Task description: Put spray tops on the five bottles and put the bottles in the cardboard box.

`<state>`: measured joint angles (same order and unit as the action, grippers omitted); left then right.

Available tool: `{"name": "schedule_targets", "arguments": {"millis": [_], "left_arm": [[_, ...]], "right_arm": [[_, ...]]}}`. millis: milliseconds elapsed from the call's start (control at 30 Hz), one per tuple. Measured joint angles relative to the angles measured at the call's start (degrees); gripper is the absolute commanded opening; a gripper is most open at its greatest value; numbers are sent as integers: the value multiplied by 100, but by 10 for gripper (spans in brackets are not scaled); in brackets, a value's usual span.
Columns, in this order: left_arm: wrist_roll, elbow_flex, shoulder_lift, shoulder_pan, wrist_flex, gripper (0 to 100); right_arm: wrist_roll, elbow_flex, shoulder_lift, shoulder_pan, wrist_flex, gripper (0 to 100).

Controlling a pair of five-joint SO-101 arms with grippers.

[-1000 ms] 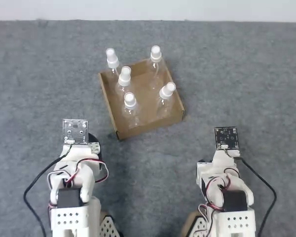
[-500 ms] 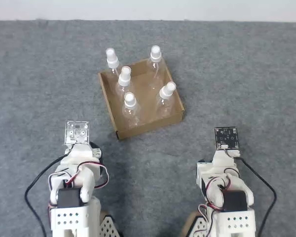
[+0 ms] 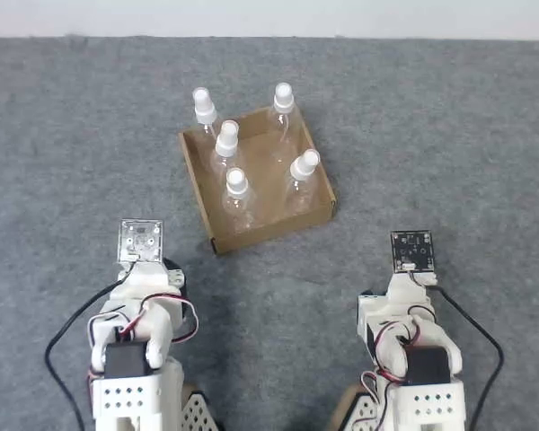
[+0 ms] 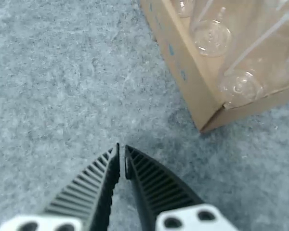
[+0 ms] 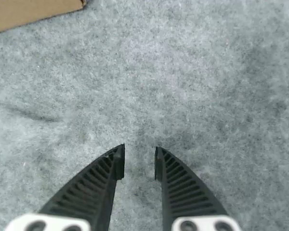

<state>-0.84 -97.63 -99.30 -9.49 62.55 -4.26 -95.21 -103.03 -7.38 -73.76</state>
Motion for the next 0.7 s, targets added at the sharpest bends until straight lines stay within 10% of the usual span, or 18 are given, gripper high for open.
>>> {"name": "schedule_targets", "arguments": {"millis": [700], "left_arm": [[0,0,0,9,334,13]], "right_arm": [[0,0,0,0,0,59]]}}
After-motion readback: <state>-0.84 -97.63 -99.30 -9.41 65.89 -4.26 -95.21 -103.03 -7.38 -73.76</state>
